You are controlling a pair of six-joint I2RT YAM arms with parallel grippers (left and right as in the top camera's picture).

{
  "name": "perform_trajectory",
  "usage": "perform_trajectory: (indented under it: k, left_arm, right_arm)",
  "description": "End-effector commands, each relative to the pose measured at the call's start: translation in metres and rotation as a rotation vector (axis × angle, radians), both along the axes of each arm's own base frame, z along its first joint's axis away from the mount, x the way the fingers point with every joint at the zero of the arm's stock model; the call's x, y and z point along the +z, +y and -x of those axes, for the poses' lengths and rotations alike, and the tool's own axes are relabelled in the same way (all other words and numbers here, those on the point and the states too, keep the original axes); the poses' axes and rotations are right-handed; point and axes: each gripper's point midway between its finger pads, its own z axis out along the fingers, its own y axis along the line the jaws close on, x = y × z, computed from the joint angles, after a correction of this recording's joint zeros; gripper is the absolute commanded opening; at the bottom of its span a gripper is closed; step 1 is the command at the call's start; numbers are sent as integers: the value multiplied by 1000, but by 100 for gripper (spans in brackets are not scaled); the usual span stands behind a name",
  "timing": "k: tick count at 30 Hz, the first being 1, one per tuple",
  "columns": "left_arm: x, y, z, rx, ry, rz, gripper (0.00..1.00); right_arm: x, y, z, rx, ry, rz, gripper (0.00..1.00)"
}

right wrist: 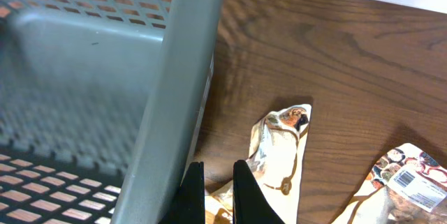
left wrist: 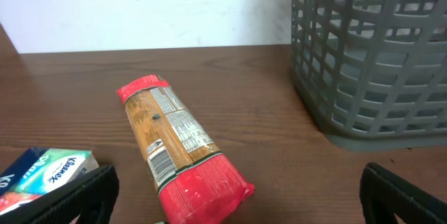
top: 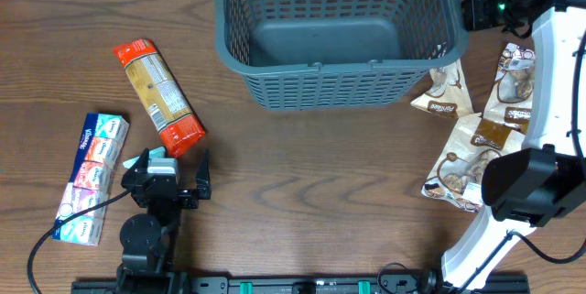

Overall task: Pack container
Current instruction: 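Move the right gripper over the right snack pouches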

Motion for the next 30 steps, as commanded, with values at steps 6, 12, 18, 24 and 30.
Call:
perform_trajectory:
  k: [6,12,18,24,30]
  left_arm:
    - [-19,5,2,29,58,-27,99]
    - [-19,5,2,29,58,-27,99]
    - [-19,5,2,29,58,-27,99]
    - [-19,5,2,29,57,-27,99]
    - [-19,5,2,29,57,-26,99]
  right_arm:
    - [2,33,-1,103,-10,-40,1]
    - [3,39,0,121,-13,-69,1]
    - [7,48,2,164,-23,-112,1]
    - [7,53,2,176,-24,-114,1]
    - [7,64,2,209,-27,-106,1]
